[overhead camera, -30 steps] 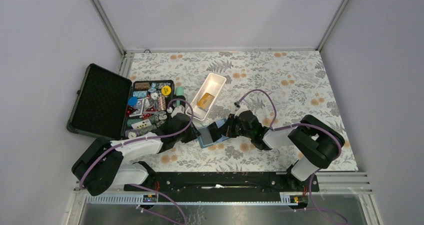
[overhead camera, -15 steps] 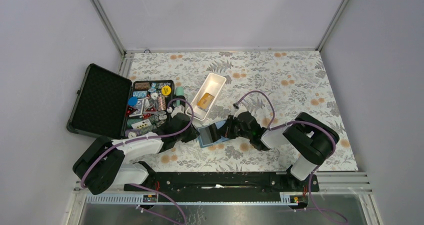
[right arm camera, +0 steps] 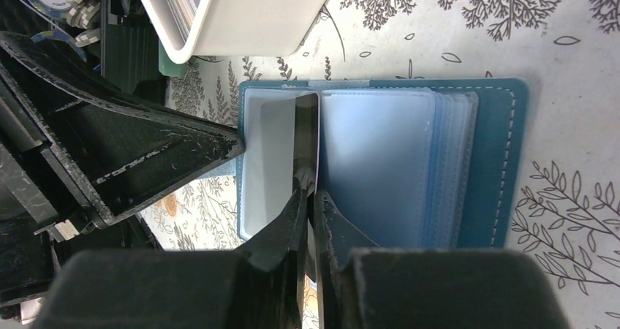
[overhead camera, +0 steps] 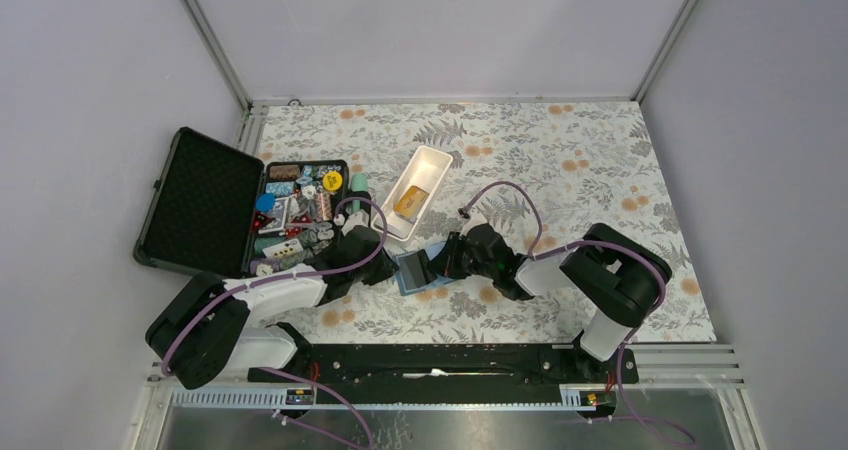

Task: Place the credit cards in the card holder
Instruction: Insert the credit card into the card holder.

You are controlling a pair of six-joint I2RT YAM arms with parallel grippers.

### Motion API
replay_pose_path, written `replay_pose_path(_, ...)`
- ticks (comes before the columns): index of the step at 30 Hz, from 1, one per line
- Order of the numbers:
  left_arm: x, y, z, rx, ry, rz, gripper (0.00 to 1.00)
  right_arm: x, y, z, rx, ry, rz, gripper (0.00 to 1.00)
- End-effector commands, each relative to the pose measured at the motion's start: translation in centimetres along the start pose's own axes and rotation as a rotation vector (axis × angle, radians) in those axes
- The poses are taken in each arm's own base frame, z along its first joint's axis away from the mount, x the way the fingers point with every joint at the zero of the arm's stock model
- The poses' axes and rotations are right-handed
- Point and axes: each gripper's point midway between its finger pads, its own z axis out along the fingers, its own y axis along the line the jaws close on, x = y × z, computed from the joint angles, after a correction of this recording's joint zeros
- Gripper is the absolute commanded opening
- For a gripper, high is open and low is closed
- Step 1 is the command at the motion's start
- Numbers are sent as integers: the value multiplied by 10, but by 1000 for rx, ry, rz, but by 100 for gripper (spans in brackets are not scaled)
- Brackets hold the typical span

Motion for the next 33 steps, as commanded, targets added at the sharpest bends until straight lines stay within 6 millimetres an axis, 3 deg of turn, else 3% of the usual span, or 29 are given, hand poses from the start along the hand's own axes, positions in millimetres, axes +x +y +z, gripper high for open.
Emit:
replay_pose_path(1, 16, 20, -1, -62, 56, 26, 15, 28, -22, -4, 114, 90, -37, 14)
replay_pose_path(10, 16, 19, -3, -59, 54, 29, 13, 15, -21, -13, 180, 80, -124, 32)
replay_pose_path(26, 15, 16, -3, -47, 59, 30, 3, 32, 0, -3, 154, 145, -147, 28)
replay_pose_path(33, 16, 16, -4, -44, 58, 28, 0, 36, 12, 1, 132, 156, -147, 34)
